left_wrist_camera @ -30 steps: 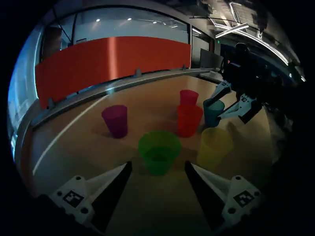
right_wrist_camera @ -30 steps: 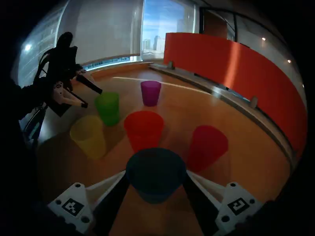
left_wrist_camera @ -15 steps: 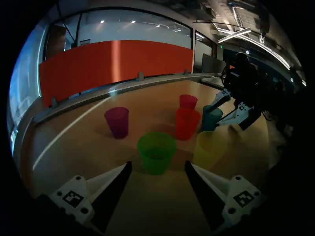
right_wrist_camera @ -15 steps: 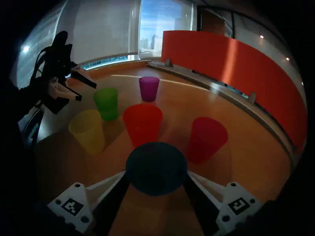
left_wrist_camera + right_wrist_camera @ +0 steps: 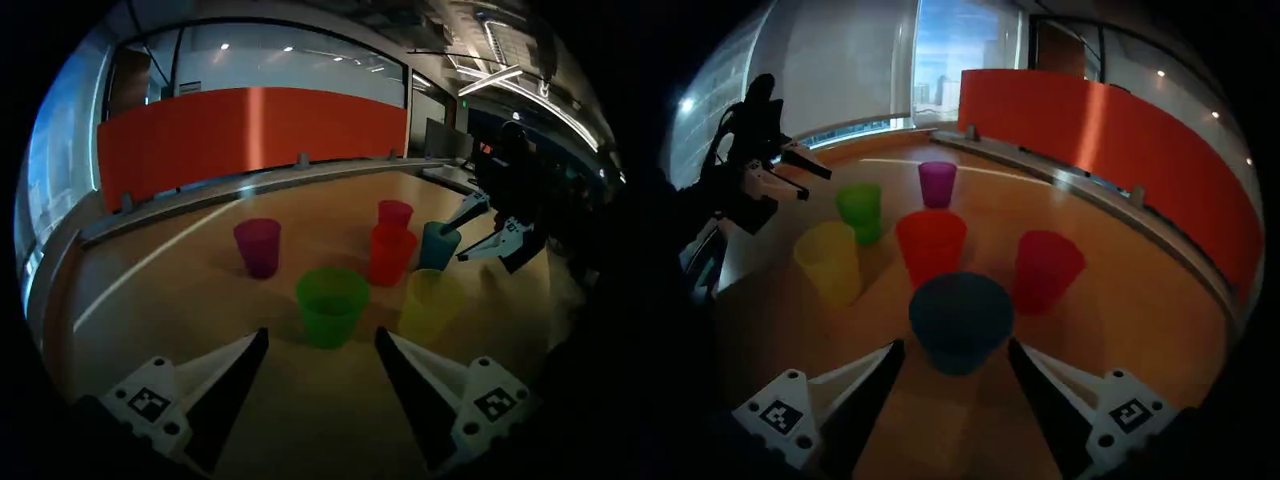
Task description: Pour water
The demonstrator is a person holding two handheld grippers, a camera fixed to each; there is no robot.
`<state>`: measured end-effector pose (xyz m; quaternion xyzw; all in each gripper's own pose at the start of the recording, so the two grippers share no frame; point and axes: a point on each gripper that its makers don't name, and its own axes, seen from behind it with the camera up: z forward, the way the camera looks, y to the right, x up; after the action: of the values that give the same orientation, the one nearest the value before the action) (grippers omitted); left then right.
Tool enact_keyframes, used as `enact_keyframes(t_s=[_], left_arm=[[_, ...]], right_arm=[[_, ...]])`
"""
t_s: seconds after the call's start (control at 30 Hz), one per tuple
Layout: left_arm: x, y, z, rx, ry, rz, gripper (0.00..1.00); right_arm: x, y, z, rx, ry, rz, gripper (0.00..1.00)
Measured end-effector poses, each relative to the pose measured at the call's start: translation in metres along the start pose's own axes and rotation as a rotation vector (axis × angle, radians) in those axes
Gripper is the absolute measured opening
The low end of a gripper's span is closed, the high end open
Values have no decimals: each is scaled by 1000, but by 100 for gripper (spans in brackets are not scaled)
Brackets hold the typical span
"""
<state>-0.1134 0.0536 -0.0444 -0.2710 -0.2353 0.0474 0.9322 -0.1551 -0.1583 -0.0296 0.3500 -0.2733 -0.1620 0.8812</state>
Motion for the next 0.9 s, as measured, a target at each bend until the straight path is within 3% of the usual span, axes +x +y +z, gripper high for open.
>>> enact_keyframes(t_s=[0.3,0.6,0.9], left_arm=[[6,-18,-24,122,75,-56,100],[23,-33,-57,271,183,-47,100],[34,-42,-79,388,298,-101,100]], right_arm=[[2,1,-37,-71,84,60,100],[11,2,-66,-132,192,150,100],[33,23,-94,-282,332,227,100]])
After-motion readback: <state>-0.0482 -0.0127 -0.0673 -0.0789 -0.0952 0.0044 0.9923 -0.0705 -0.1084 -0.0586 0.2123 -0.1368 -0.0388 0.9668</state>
